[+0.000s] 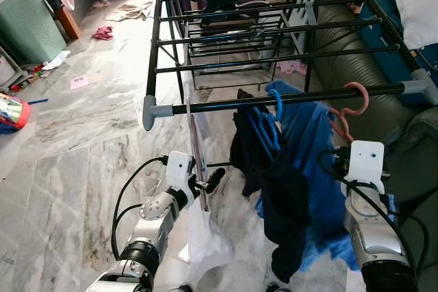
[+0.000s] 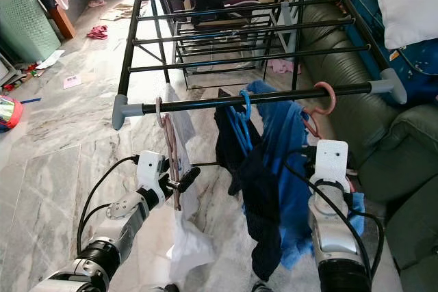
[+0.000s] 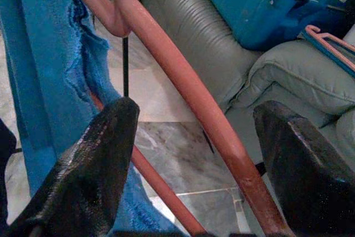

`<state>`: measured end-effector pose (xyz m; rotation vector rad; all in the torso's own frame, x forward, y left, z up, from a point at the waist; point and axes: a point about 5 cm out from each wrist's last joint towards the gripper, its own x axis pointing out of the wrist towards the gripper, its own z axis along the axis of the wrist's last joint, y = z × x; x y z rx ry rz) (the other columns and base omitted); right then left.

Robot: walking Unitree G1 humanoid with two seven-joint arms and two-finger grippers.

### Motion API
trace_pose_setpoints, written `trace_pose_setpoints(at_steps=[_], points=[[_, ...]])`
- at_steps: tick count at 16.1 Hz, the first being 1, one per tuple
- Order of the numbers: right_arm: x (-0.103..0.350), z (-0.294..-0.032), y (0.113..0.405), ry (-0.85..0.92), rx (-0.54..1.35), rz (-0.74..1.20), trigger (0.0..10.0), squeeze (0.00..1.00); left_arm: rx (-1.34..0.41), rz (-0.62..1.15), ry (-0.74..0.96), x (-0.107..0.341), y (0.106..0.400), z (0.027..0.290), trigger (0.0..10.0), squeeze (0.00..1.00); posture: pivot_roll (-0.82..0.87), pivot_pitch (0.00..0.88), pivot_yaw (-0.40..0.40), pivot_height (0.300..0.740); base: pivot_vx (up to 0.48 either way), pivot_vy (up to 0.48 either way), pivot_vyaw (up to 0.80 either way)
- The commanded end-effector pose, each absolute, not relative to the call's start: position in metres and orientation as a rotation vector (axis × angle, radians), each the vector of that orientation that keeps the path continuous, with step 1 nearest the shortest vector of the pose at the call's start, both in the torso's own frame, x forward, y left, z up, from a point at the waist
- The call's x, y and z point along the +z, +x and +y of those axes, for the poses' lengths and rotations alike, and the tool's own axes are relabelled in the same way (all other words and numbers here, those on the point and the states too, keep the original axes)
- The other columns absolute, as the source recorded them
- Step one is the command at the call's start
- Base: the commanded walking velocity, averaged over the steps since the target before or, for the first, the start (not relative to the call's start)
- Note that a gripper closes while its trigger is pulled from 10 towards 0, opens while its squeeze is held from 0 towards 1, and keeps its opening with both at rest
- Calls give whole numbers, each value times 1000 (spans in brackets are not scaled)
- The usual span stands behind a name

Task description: Hang hanger

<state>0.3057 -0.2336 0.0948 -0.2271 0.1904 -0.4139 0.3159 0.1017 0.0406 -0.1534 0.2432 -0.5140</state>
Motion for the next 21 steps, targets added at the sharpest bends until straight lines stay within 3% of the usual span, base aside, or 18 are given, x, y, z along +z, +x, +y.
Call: trace_pose_setpoints(at_steps=[1,8,15,16,17,18,21], points=[[102,-233,305,-226,-424,155,10000,1000,-516,259,-145,38,315,103,10000,0,-99,117,81,740,0,0,0],[124,-231,286,-288,-465,3,10000,1000,-488,160,-71,49,318,113,10000,0,-93,125,80,740,0,0,0],[126,-208,266,-321,-394,-63,10000,1000,-398,172,-30,45,316,119,10000,0,-96,119,70,740,0,0,0],[127,-207,265,-335,-388,-66,10000,949,-391,169,-25,47,318,118,10000,0,-96,117,70,740,0,0,0],[127,-207,266,-336,-389,-62,10000,427,-387,168,-25,48,319,118,10000,0,-97,115,70,740,0,0,0],[126,-207,266,-335,-387,-56,10000,0,-385,168,-23,48,319,118,10000,0,-97,114,70,740,0,0,0],[112,-210,268,-282,-390,33,10000,0,-399,174,-12,47,319,118,10000,0,-96,119,75,740,0,0,0]])
